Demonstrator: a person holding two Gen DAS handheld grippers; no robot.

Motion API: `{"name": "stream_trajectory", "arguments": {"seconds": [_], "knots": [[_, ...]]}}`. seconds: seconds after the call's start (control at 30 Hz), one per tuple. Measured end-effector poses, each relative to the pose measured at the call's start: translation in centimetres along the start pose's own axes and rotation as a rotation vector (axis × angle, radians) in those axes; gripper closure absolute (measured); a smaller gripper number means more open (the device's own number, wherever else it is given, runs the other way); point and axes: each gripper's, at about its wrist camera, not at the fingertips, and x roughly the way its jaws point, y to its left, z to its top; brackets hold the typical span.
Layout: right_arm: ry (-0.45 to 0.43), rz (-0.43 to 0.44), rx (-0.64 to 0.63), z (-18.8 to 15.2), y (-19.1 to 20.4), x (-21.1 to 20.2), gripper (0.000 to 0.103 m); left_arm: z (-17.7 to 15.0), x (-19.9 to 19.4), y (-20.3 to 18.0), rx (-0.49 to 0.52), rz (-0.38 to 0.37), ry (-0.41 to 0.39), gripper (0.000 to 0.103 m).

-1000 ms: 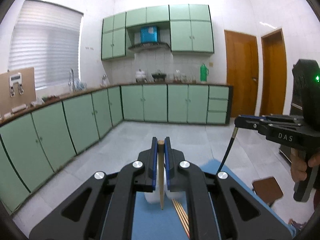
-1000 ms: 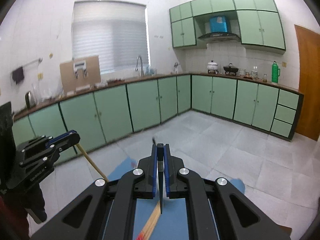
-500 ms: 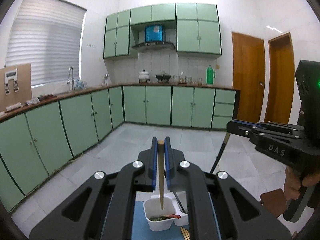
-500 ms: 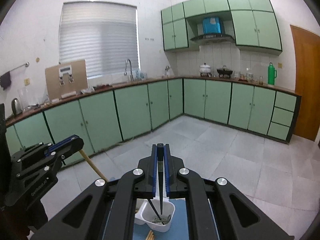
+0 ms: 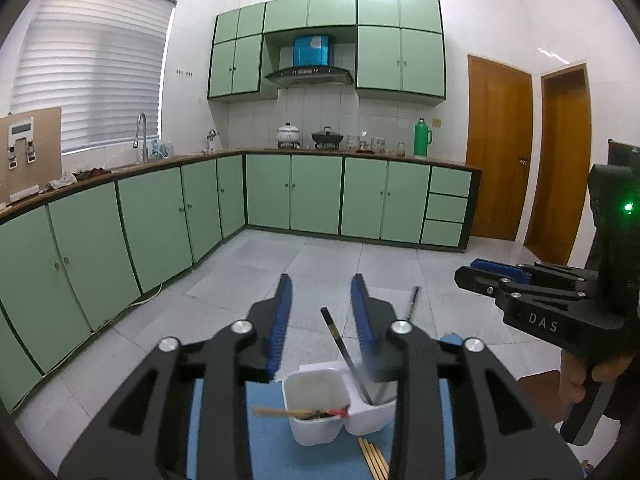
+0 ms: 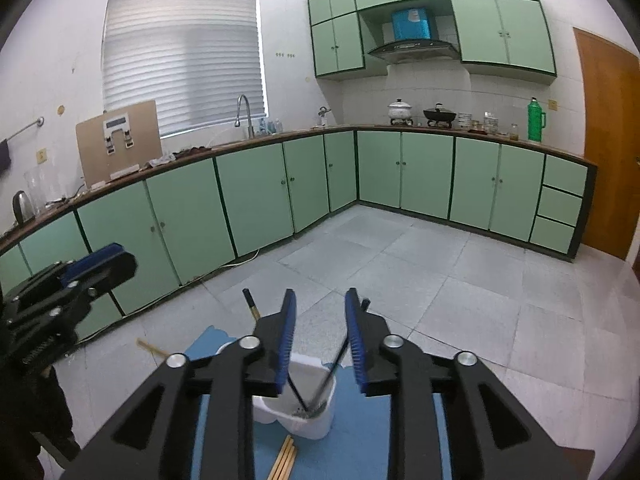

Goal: Organize utensils
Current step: 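Open both tools to release the chopsticks and withdraw from the holder, then move both tools back over the remaining chopsticks on the mat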

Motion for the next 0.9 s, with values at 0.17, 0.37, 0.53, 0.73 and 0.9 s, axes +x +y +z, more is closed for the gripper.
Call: {"name": "stream_trajectory", "arguments": {"seconds": [0.17, 0.37, 0.53, 0.73, 0.9], "knots": [[-0.029, -0.03, 0.001, -2.4, 0.2, -3.7, 0.051, -1.9, -4.3, -1.1, 0.005, 0.006, -0.038, 0.056], [-0.015, -0.073, 0.023, -8.3, 0.7, -7.4, 0.018, -7.7, -7.5, -2.3, -0.035, -0.005, 0.018, 0.041], [0.041, -0.133, 0.031, -14.3, 1.0, -9.0, 0.006, -14.2, -8.3, -2.7, -0.059, -0.005, 0.127, 0.029], [0.137, -0.161, 0.054, -20.3, 1.4, -9.2, 0.006, -20.8, -8.0, -2.7, -0.07, 0.007, 0.251, 0.023], [0.204, -0.162, 0.095, -24.2, 1.7, -8.6, 0.006, -24.6, -7.7, -2.5, -0.031, 0.045, 0.336, 0.02]]}}
